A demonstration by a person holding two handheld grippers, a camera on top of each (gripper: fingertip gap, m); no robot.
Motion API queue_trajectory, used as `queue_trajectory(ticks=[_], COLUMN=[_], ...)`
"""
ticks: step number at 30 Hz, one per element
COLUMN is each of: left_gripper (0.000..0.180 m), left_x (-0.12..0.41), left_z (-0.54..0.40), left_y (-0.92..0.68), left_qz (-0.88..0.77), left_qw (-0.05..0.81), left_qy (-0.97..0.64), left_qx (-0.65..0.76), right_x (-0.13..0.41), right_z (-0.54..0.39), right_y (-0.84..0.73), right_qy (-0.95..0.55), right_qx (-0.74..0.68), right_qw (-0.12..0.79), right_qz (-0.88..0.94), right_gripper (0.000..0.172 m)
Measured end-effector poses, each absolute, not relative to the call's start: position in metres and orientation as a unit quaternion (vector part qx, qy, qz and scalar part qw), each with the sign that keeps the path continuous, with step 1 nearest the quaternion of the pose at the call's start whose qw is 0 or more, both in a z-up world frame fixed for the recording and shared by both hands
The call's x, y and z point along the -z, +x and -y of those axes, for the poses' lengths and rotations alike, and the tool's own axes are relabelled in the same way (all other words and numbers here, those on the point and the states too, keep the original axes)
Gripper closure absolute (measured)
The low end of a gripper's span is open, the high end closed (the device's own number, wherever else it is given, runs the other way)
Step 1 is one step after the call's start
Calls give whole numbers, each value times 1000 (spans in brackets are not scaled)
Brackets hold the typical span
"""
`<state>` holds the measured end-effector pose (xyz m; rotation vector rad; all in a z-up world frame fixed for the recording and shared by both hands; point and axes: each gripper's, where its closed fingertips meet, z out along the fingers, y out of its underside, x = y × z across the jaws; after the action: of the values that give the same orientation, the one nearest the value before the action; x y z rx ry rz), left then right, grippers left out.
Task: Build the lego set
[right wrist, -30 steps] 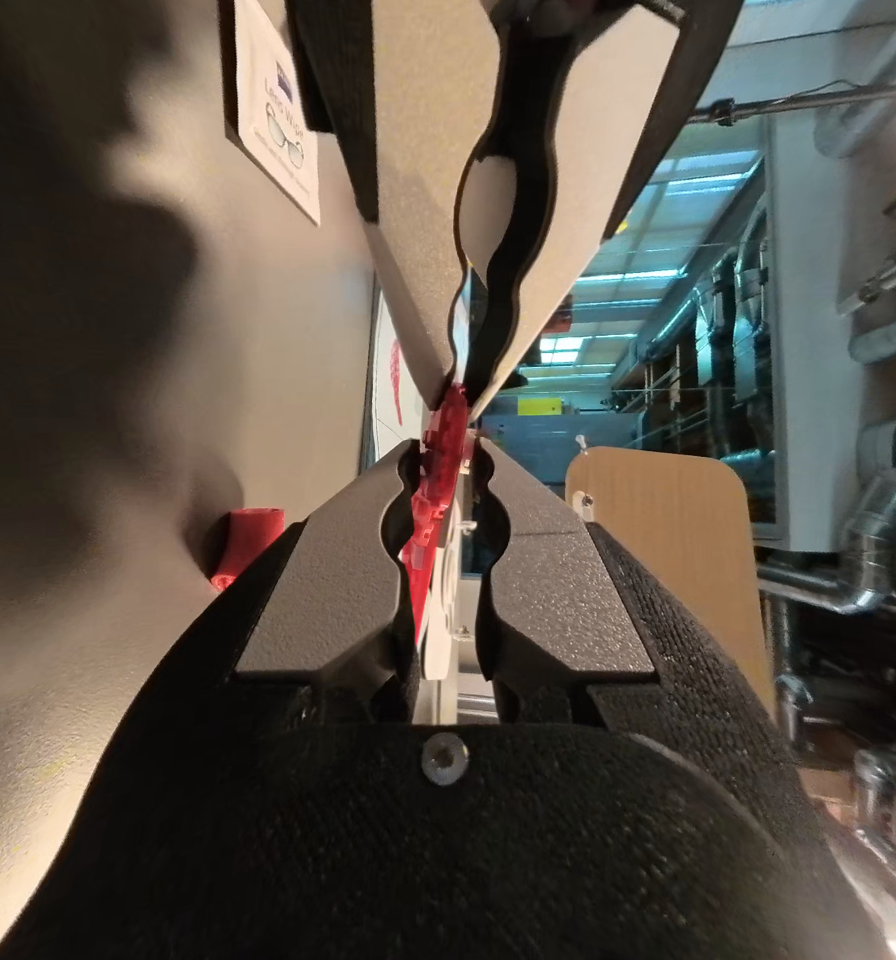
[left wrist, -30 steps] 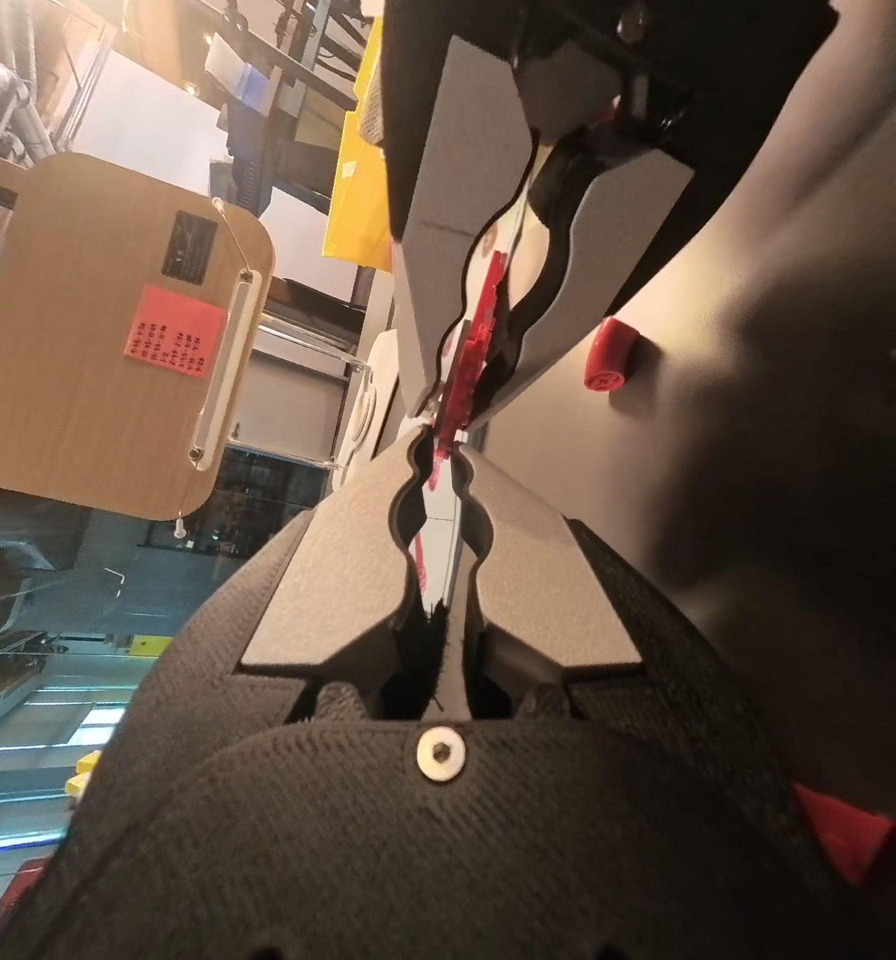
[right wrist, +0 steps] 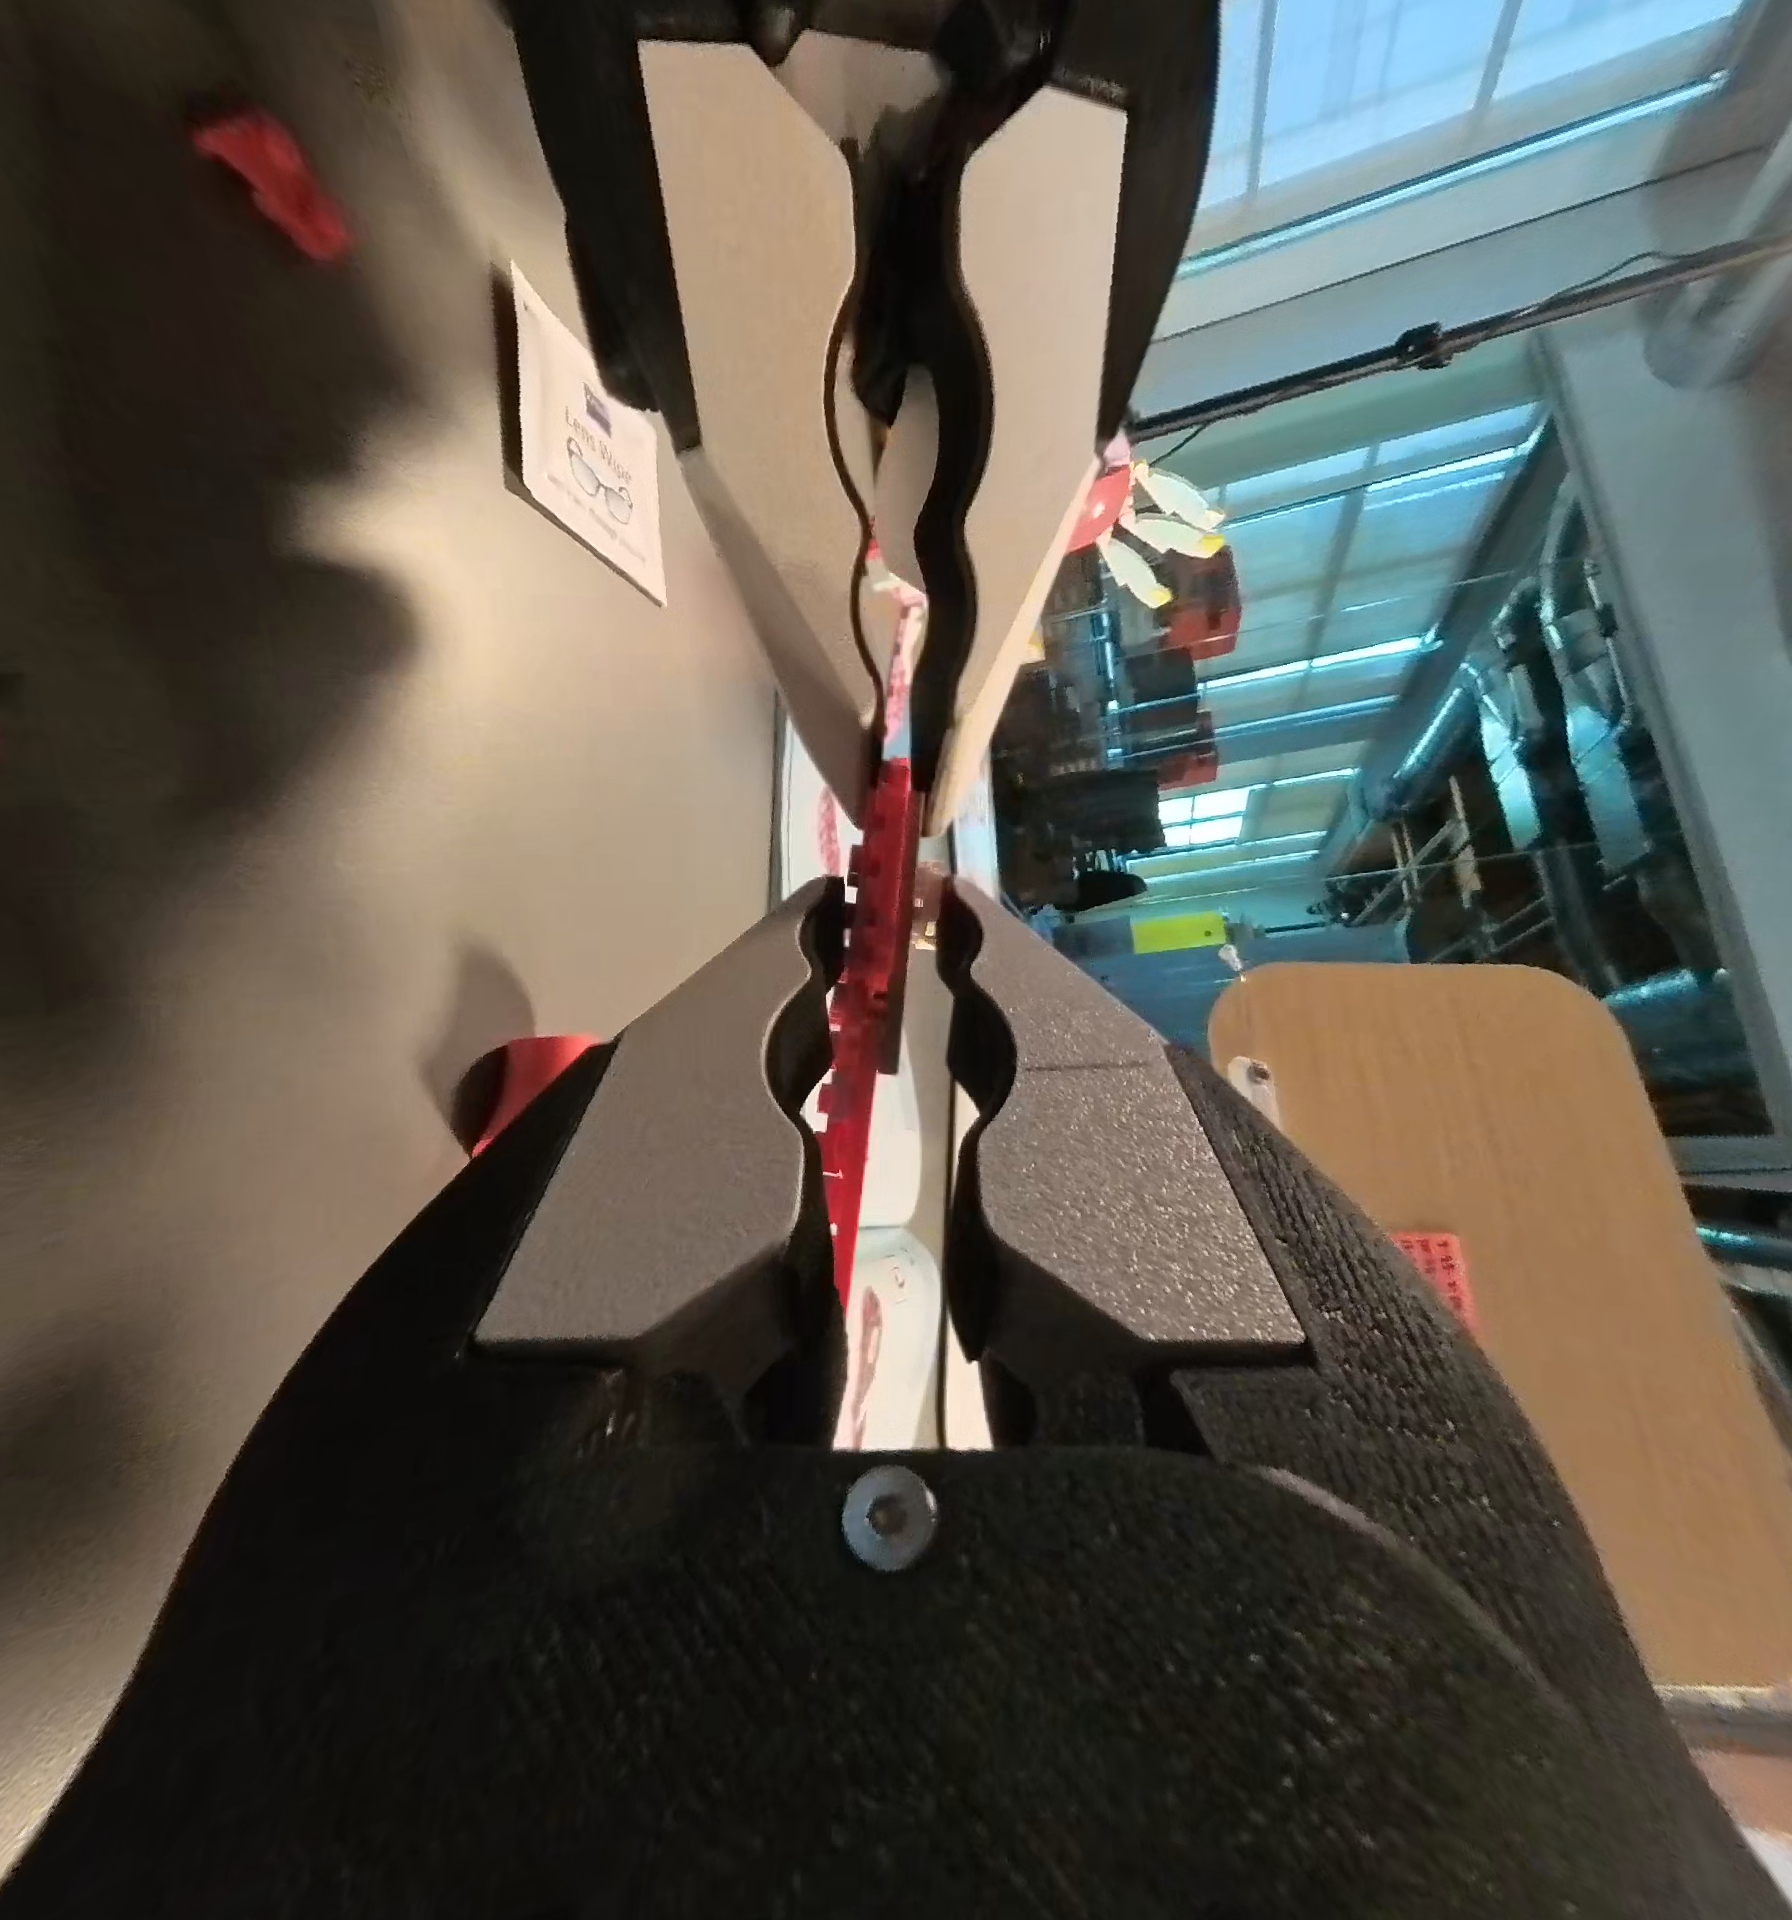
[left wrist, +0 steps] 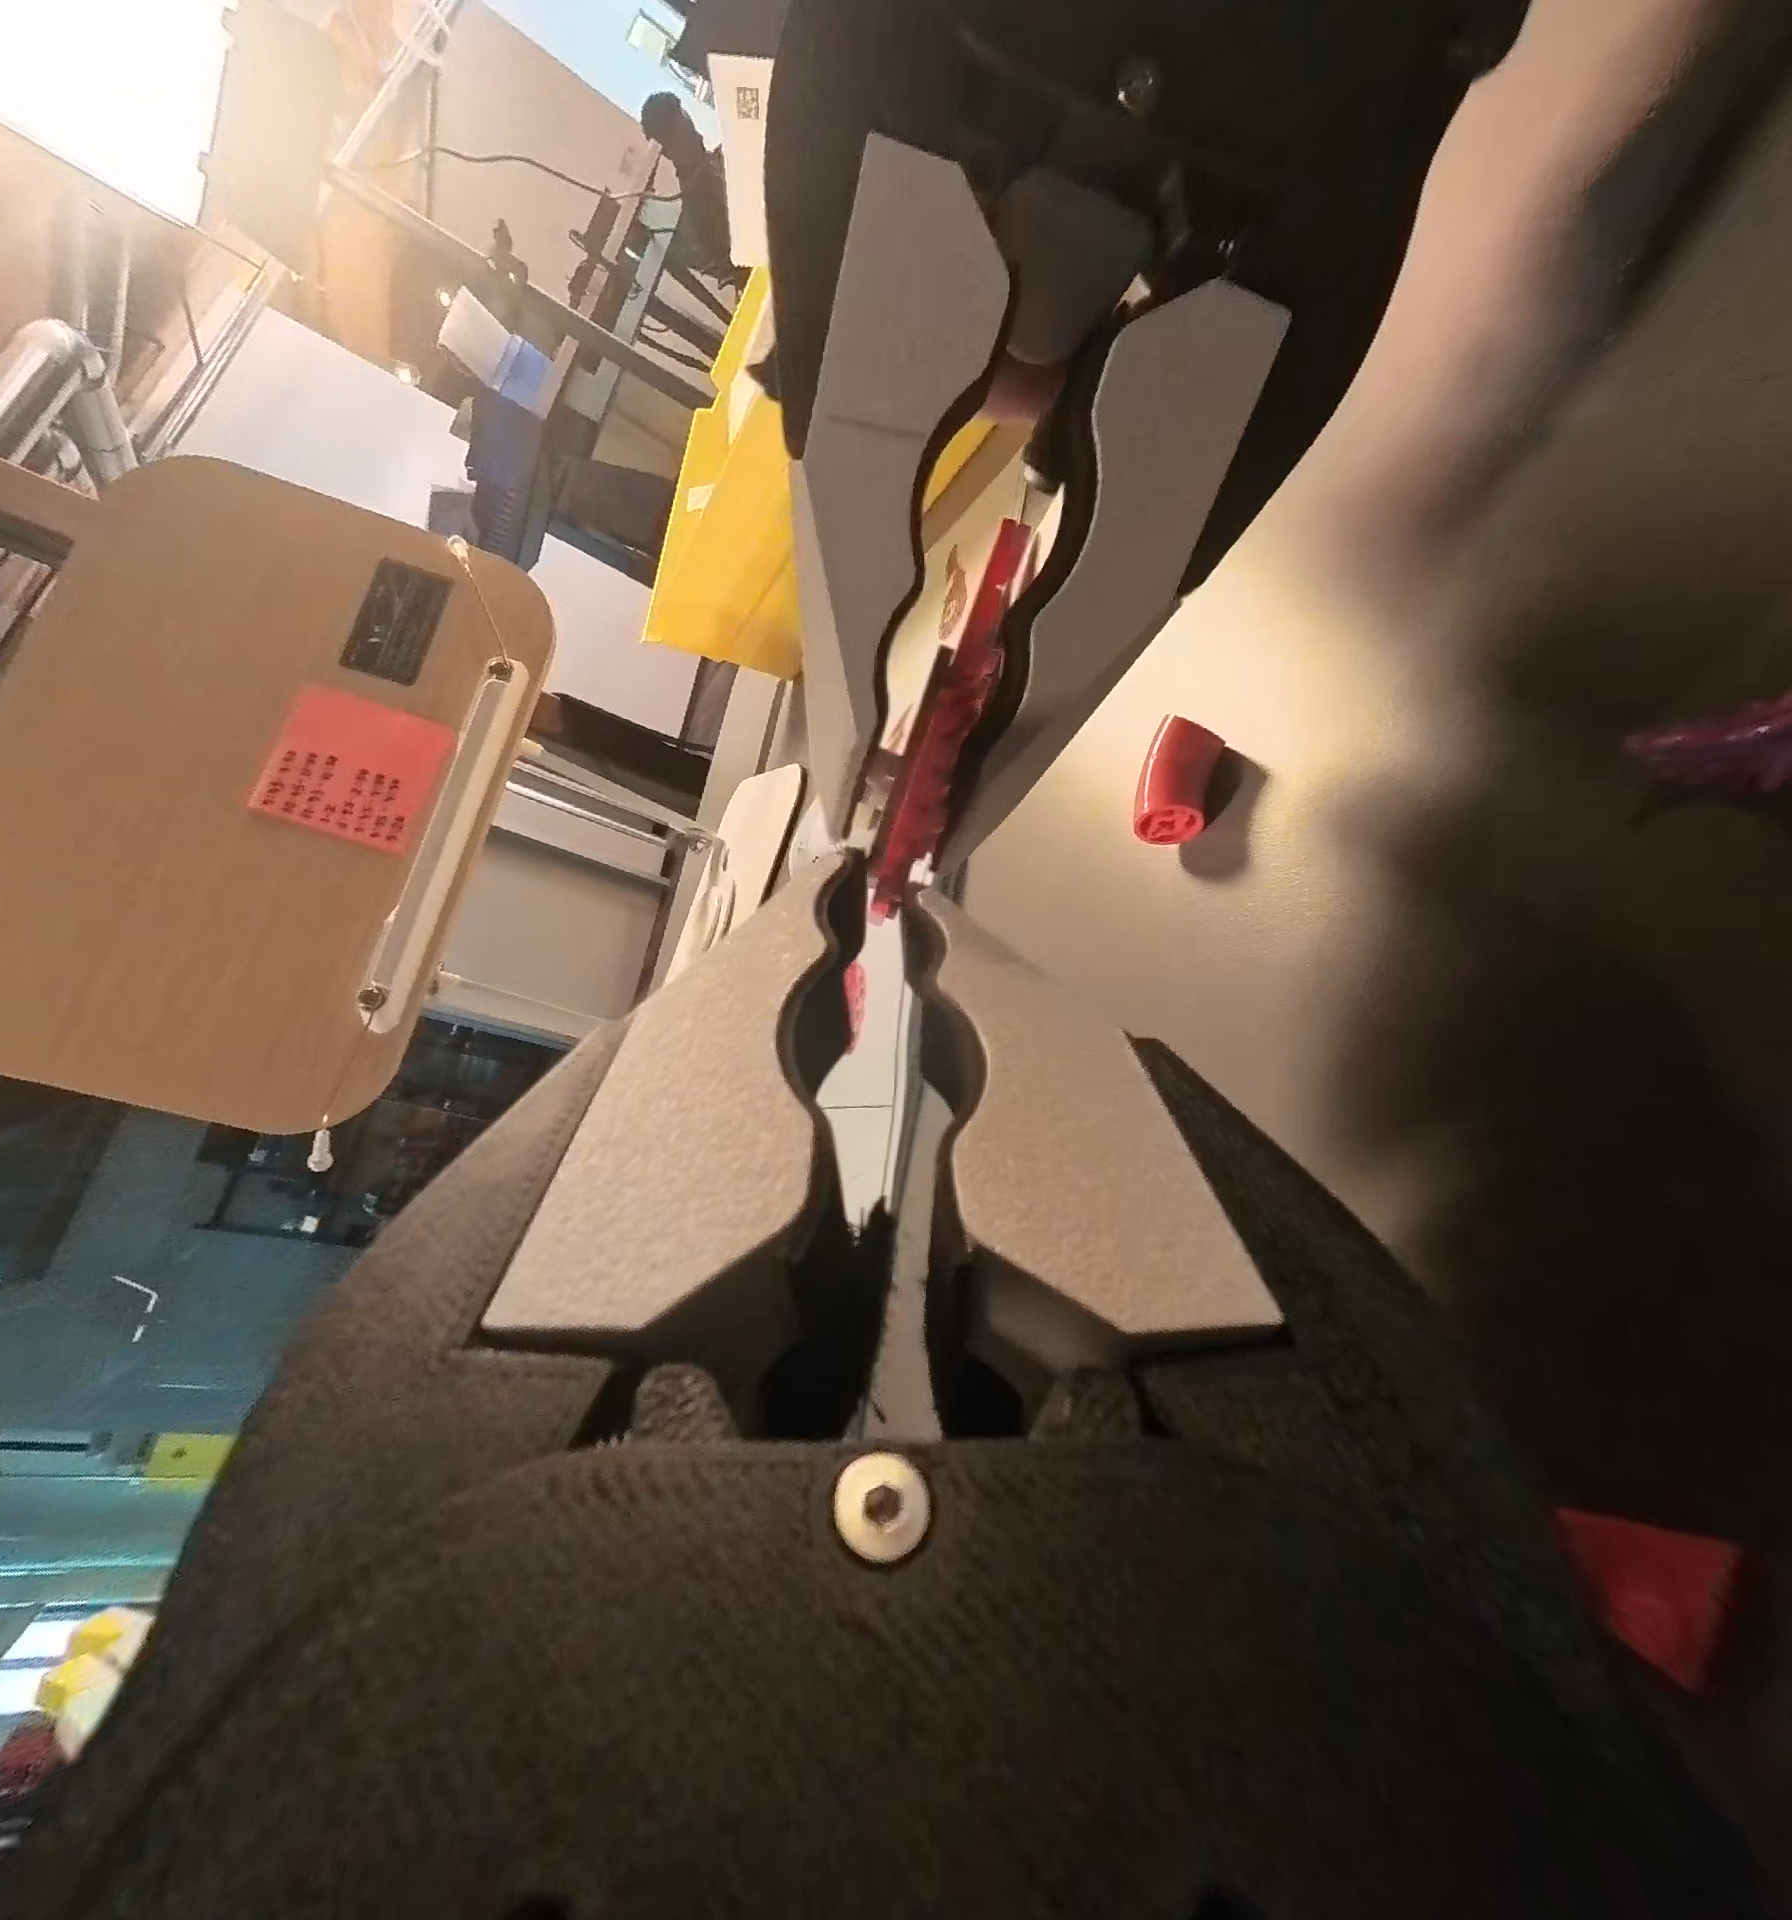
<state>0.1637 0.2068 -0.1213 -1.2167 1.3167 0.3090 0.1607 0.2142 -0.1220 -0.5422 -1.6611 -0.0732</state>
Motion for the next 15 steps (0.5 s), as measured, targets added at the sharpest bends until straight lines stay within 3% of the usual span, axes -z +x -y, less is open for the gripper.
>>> queue_trajectory(ticks=[9,15], left_gripper=[175,175], left_x=[126,131], left_z=[-211,-212], left_y=[161,158], left_qz=[-570,-559], left_qw=[600,591], left_qy=[-540,-571], left_qx=[-156,-111], right_x=[126,132], right_z=[-219,-217], right_y=[159,157], right_qy=[-245,-317], right_qx=[62,-38], right_qw=[628,609], right_qz=[736,726], right_gripper=[157,157])
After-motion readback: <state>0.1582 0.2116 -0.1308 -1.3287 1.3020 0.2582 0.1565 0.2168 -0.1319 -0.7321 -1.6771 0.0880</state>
